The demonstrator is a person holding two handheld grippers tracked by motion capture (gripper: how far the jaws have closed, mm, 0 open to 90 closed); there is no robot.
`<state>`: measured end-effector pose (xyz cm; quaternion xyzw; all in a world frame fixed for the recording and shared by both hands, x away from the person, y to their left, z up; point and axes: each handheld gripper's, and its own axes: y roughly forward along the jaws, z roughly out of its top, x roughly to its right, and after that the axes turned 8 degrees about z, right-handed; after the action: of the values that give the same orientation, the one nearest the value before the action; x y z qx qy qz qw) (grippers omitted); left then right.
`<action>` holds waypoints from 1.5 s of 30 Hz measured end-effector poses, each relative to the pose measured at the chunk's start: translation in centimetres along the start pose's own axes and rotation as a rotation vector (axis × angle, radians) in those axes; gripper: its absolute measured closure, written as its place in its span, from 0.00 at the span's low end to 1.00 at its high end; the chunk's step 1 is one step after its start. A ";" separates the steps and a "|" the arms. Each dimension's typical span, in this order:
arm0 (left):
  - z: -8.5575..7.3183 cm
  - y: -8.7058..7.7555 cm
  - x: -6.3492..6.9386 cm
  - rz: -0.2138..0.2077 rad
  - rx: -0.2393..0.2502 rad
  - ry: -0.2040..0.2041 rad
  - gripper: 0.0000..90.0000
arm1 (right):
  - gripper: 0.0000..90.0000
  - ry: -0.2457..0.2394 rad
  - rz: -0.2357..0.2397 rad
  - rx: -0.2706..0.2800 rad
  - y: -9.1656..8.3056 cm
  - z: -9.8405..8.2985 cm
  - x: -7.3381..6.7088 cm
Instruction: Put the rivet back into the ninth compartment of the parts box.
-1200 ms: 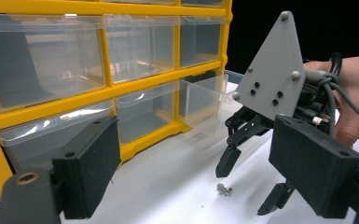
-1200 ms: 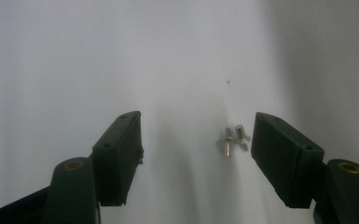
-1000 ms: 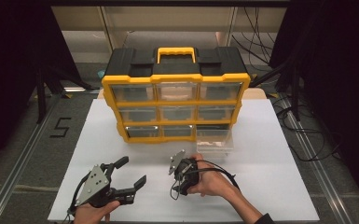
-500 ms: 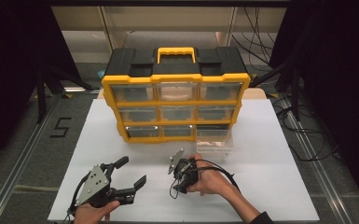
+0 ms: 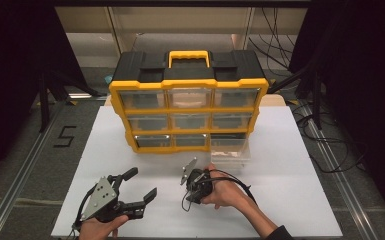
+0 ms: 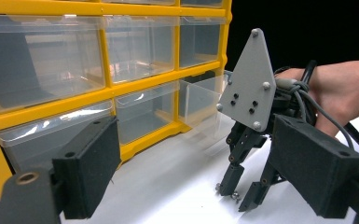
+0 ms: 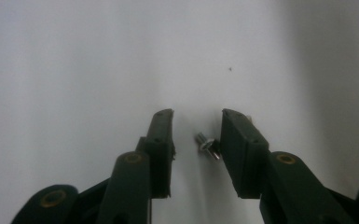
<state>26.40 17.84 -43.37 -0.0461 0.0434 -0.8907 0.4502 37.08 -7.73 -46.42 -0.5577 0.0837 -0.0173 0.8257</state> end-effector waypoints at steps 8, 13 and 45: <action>0.0 0.0 0.0 0.000 0.001 0.000 0.18 | 0.86 0.055 0.005 -0.014 -0.2 -0.3 0.2; 0.0 0.0 0.0 0.000 0.001 0.000 0.18 | 0.91 0.034 -0.001 -0.009 -0.1 -0.4 0.4; 0.0 0.0 0.0 0.001 0.001 -0.001 0.18 | 0.92 0.021 -0.088 0.156 -5.6 0.2 -0.3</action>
<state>26.41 17.86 -43.35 -0.0463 0.0426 -0.8905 0.4505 37.20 -9.68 -41.13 -0.4946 0.0663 -0.0659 0.8641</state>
